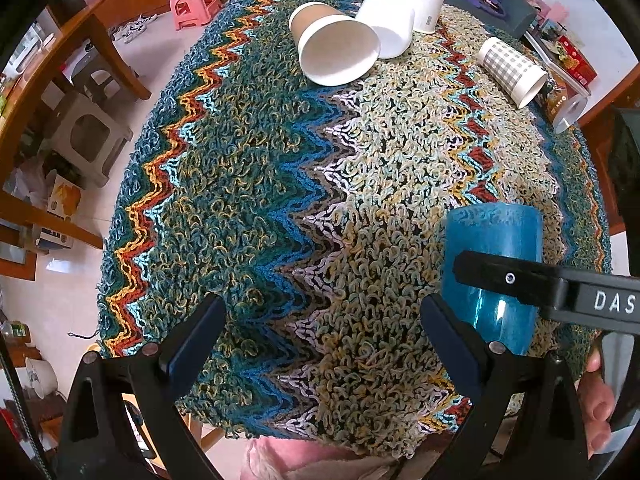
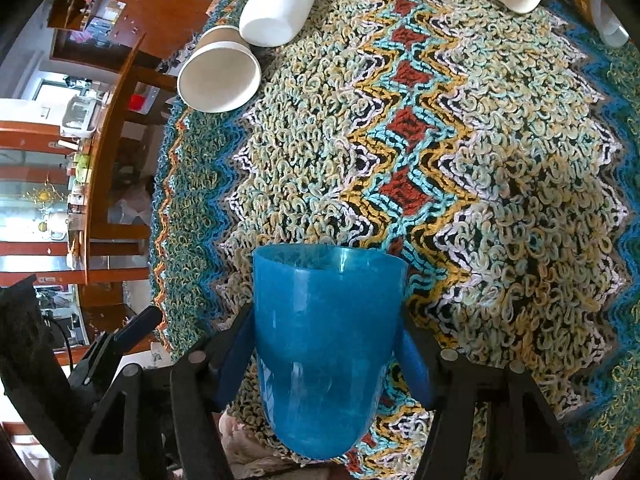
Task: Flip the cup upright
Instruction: 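Rotate the blue cup with the right gripper until its rim faces up, then lower the blue cup onto the rug and open the right gripper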
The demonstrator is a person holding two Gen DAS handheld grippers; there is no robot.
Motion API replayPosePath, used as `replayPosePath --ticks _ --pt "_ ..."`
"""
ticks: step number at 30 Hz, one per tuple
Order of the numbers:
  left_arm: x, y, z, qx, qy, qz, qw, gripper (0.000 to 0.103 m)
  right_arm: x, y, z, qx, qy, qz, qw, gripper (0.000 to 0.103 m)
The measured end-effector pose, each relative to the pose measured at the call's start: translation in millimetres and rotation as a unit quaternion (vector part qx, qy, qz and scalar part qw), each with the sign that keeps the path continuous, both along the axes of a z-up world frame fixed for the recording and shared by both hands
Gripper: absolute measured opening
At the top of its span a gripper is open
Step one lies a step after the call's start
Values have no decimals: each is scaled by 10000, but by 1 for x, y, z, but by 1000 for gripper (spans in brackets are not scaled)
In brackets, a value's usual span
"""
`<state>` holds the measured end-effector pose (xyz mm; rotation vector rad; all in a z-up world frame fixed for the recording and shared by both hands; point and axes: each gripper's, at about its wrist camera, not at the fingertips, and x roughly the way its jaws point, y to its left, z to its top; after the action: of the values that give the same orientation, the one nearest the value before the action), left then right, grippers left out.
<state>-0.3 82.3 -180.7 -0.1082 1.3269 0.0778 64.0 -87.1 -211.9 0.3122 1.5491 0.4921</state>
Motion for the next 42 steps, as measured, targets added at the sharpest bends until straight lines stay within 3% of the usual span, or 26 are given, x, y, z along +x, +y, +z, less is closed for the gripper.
replayPosePath --ticks 7,14,20,25,31,42 --pt "-1 -8 1 50 -11 -94 9999 98 -12 -8 25 -199 -646 178 9976 65" --pt "-3 -22 8 167 -90 -268 9995 98 -16 -35 45 -500 -1258 -181 9906 65" --pt "-2 -37 15 228 -243 -401 9986 98 -22 -57 62 -873 -2218 -572 9695 65" --pt "-1 -48 18 199 -365 -498 9979 98 -26 -70 56 -998 -2876 -754 9495 65" --pt "0 -50 18 140 -436 -399 9982 98 -43 -73 46 -762 -3220 -726 9409 65" --pt "-4 -48 19 41 -488 -277 9984 98 -73 -68 42 -1048 -3437 -255 9328 66"
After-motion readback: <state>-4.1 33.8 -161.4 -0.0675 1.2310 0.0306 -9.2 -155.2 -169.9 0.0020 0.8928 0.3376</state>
